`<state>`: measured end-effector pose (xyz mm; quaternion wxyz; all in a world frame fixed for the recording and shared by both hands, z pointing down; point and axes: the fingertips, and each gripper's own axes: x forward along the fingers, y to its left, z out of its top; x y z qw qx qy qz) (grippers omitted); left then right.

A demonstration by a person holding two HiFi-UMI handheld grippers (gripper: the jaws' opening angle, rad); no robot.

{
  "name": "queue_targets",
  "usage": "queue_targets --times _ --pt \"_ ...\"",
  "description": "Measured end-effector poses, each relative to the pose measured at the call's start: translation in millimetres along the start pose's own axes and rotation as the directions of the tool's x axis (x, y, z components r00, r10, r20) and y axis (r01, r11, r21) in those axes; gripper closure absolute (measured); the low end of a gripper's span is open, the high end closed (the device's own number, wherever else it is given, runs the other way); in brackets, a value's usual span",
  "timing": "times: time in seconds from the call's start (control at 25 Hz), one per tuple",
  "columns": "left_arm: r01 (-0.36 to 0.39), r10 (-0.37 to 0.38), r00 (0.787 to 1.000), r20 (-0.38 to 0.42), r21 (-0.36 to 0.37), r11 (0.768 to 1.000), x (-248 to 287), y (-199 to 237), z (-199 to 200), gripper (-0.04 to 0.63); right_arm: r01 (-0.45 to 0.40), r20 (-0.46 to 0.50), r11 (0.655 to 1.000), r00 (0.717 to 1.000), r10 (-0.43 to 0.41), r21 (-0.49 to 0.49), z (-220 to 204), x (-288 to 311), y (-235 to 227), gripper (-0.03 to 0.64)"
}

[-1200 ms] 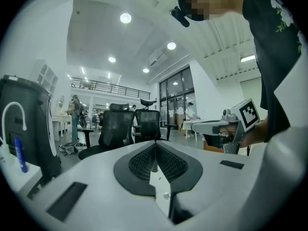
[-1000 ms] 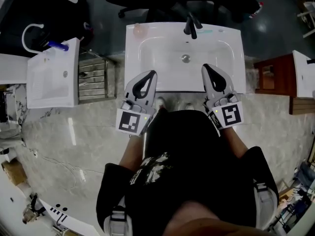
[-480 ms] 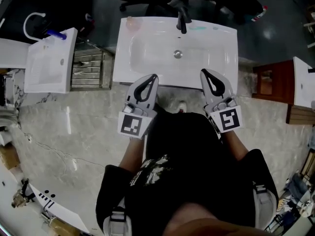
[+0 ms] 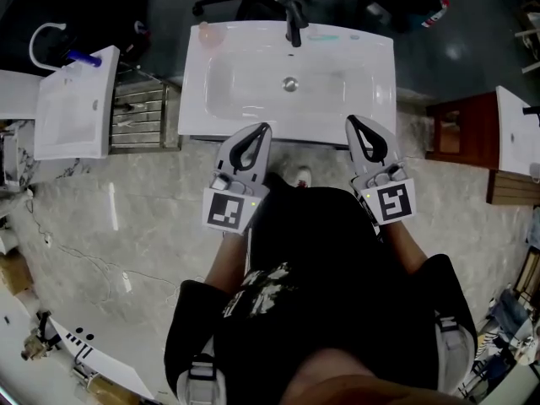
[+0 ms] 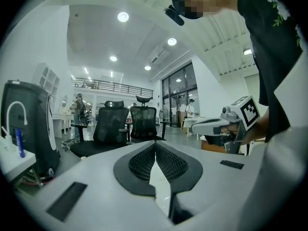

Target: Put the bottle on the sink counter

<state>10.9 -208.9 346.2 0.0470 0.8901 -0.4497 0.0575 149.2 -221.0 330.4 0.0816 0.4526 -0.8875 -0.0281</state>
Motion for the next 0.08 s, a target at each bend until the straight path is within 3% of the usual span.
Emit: queue_targets --times 0.08 --pt "-0.002 0.002 1.000 0.001 -0.001 1.000 0.4 0.1 0.5 0.577 0.006 0.012 1.000 1.000 -0.006 0.001 1.9 0.5 -0.8 0.623"
